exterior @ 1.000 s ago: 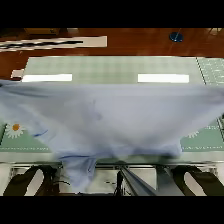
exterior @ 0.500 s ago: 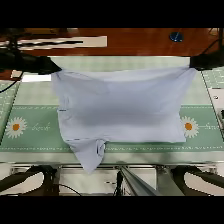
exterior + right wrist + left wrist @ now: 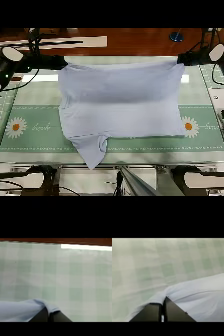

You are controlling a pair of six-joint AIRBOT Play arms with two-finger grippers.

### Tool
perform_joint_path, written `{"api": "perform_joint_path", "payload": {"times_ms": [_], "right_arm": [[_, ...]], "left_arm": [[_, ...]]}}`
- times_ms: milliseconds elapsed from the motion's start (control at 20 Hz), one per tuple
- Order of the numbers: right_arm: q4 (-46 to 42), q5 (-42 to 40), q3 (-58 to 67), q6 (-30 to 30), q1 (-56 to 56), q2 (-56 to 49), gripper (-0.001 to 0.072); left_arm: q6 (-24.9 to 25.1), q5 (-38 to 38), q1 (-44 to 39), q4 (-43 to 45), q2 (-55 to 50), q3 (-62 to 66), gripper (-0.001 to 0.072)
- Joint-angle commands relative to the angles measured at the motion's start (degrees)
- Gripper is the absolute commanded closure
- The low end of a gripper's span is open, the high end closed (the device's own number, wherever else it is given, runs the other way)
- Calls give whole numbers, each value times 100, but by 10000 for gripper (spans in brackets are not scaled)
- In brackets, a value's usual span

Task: Fold the shirts.

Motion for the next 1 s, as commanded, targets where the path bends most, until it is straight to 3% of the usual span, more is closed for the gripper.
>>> {"api": "perform_joint_path", "payload": {"times_ms": [0, 250, 550, 700, 950], "right_arm": [[98, -538, -2, 83, -28, -372, 693], [962, -909, -2, 140, -332, -688, 692], [994, -1176, -2, -634, -437, -721, 693], [1064, -1580, -2, -632, -437, -743, 693], [1104, -1440, -4, -588, -437, -879, 693]], "left_arm": [[72, 549, -96, 15, -409, -2, 683], [70, 1484, -267, 11, -758, -2, 684], [70, 2380, -470, 11, -894, 0, 684], [70, 2850, -535, 11, -894, 0, 684], [70, 2879, -570, 13, -957, -2, 684]]}}
